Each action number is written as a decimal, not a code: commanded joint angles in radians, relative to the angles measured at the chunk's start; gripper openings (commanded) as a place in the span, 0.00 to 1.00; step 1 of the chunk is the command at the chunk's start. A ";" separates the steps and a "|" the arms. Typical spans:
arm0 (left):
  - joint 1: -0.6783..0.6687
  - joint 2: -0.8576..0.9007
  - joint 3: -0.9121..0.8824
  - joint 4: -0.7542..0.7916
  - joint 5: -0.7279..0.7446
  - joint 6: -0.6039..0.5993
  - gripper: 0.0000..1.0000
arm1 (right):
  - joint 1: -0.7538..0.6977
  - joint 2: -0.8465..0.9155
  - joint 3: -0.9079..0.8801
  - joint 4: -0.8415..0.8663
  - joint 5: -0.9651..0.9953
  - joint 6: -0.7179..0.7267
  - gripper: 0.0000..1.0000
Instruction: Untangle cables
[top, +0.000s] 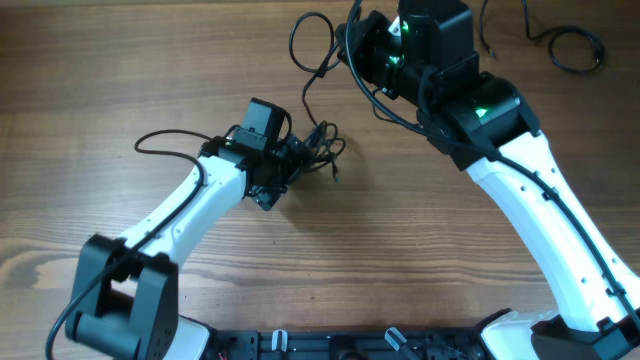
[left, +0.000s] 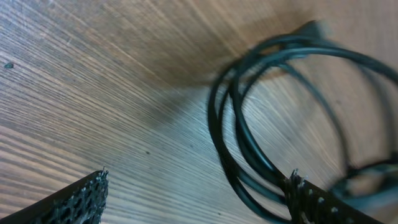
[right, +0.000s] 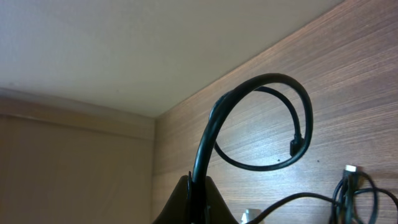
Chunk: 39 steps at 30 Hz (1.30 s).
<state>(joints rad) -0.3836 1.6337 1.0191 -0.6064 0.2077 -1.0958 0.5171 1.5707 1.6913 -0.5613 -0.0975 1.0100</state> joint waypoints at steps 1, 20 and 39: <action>-0.001 0.067 -0.007 0.002 0.017 -0.013 0.93 | 0.000 -0.003 0.010 0.011 -0.016 0.015 0.04; -0.009 0.082 -0.007 0.156 0.066 -0.069 0.77 | 0.000 -0.003 0.010 -0.015 -0.016 0.056 0.04; -0.050 0.082 -0.008 0.114 0.038 0.012 0.38 | -0.002 -0.058 0.010 0.327 -0.013 -0.041 0.04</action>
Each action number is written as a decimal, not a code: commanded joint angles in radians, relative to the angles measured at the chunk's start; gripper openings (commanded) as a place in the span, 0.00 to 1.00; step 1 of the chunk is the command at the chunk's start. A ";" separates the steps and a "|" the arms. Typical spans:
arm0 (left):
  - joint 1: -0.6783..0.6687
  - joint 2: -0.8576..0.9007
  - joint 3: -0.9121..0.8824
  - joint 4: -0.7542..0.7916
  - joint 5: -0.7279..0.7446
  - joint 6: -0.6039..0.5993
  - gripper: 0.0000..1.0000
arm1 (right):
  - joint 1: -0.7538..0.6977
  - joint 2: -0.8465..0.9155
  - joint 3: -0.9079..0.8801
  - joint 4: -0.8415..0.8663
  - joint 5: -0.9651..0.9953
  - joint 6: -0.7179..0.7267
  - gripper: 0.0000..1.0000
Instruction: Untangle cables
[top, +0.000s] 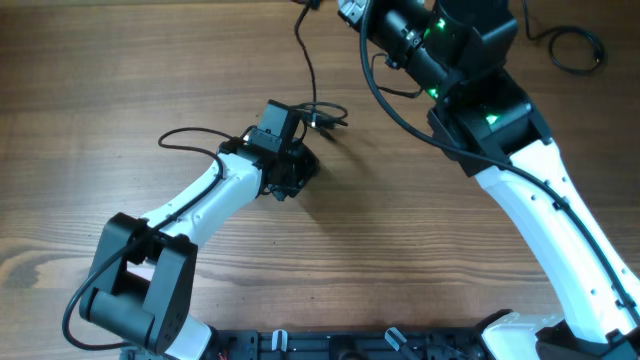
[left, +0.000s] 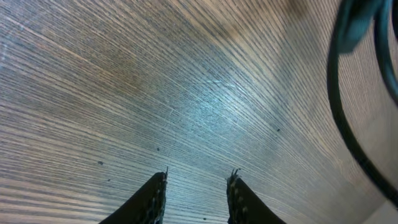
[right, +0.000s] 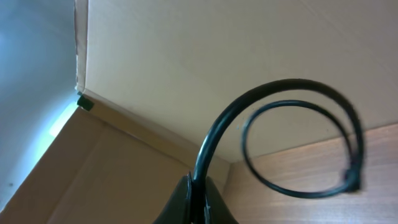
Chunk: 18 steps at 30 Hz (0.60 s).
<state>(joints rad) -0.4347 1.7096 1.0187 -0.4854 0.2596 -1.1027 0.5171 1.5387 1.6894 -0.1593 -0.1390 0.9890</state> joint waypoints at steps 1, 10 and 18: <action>0.001 0.006 -0.007 -0.010 -0.014 0.019 0.38 | -0.002 -0.023 0.011 -0.137 0.098 -0.020 0.04; 0.002 0.005 -0.007 -0.066 -0.013 0.026 0.56 | -0.005 -0.039 0.011 -0.145 0.226 -0.256 0.04; 0.027 0.005 -0.007 -0.071 -0.013 0.025 0.75 | -0.005 -0.128 0.011 -0.208 0.233 -0.254 0.04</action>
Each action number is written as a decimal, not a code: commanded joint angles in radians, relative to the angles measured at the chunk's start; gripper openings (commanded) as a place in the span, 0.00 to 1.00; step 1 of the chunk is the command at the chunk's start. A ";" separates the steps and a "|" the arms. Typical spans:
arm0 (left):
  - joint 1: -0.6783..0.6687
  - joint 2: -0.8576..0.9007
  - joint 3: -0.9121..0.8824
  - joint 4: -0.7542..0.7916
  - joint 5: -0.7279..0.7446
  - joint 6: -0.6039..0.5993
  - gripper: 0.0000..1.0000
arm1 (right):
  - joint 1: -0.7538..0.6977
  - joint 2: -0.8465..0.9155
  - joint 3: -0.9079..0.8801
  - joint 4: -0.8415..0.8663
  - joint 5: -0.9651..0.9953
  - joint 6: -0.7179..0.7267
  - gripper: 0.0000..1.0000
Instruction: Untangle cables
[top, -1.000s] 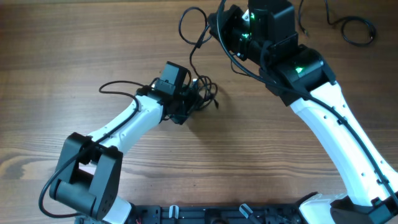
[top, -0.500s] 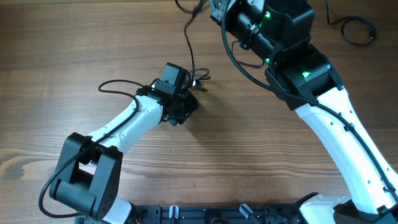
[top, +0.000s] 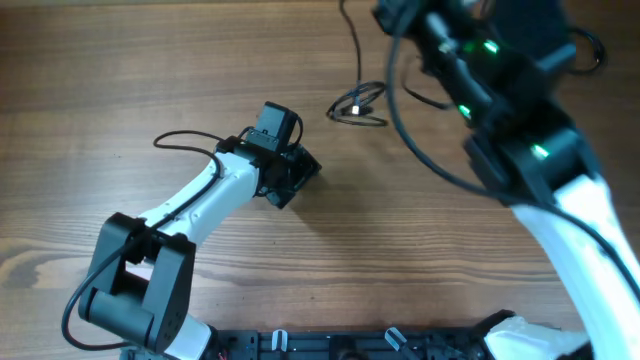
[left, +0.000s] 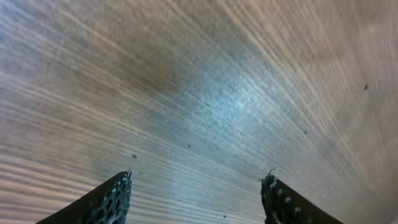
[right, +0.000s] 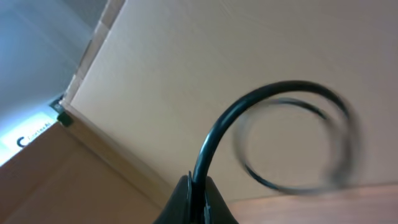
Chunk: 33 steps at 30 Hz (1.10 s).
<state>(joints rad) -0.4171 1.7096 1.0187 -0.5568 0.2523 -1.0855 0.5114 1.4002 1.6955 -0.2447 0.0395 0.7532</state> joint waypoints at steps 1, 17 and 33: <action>0.010 0.005 -0.007 0.002 -0.006 0.008 0.76 | 0.001 0.028 0.005 -0.177 0.048 -0.013 0.04; 0.040 0.005 -0.007 -0.038 0.021 0.058 0.83 | 0.000 0.153 0.005 -0.229 -0.049 -0.370 0.04; 0.138 0.005 -0.007 0.172 0.027 -0.085 0.68 | 0.000 0.102 0.005 -0.357 -0.028 -0.298 0.04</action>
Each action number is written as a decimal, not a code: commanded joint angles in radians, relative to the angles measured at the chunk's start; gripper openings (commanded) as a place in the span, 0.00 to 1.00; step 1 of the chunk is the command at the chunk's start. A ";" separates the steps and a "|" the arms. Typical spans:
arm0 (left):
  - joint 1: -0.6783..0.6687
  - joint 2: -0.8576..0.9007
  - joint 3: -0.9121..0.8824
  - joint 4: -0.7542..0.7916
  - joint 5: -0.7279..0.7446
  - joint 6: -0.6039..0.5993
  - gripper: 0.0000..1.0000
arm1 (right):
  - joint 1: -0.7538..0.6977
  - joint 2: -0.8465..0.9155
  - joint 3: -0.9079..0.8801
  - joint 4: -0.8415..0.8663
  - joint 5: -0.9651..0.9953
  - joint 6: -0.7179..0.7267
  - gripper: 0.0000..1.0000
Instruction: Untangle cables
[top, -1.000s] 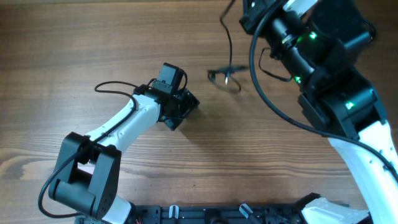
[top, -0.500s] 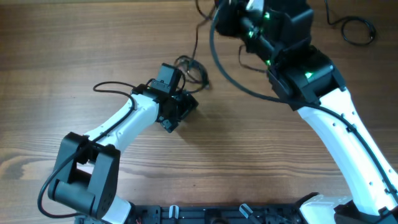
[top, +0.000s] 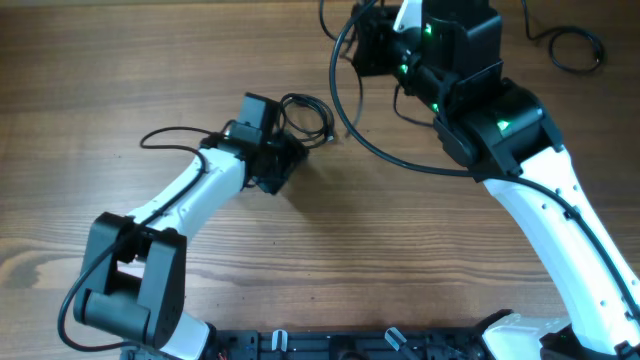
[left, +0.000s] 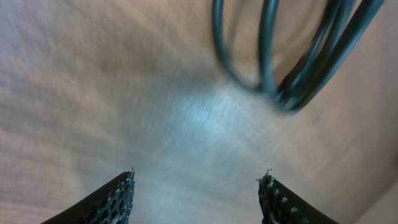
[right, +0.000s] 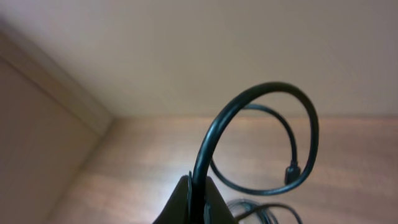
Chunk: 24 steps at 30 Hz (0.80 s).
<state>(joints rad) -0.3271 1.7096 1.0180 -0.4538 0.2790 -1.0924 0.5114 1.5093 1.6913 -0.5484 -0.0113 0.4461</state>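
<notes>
A black cable (right: 261, 118) rises from my right gripper (right: 198, 185), which is shut on it, and curls round to a plug (right: 291, 171). In the overhead view the right gripper (top: 362, 45) is at the table's far middle, and its cable (top: 345, 120) sweeps down and right under the arm. A small coil of black cable (top: 305, 115) lies on the wood just beyond my left gripper (top: 283, 150). From the left wrist, the gripper (left: 196, 186) is open and empty, with the blurred coil loops (left: 292, 62) ahead of its fingers (left: 118, 199).
Another black cable (top: 570, 45) lies at the far right corner of the wooden table (top: 120, 60). The left arm's own thin lead (top: 170, 135) arches over the wood to its left. A beige wall (right: 186, 43) stands behind the table.
The coil, then further right under the right arm, now lies by the left gripper. The right gripper has come down and left. The left gripper shifted slightly; cable loops now show ahead of it.
First the open left gripper sat at a tangle mid-table while the right held a cable at the far edge. Then the left fingers were close together on nothing and the bundle lay apart. Then they were open over bare wood. Now the coil lies before them.
</notes>
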 joint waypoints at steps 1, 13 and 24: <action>0.058 0.006 -0.006 0.108 -0.014 -0.076 0.68 | 0.000 -0.003 0.009 -0.078 0.023 0.008 0.04; 0.025 0.106 -0.006 0.310 -0.120 -0.099 0.78 | 0.000 0.011 0.008 -0.139 0.022 0.010 0.04; 0.011 0.152 -0.006 0.374 0.058 -0.099 0.04 | 0.000 0.013 0.008 -0.152 0.106 0.069 0.04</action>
<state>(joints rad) -0.3058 1.8534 1.0172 -0.1062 0.2184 -1.1915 0.5114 1.5166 1.6909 -0.6998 0.0055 0.4519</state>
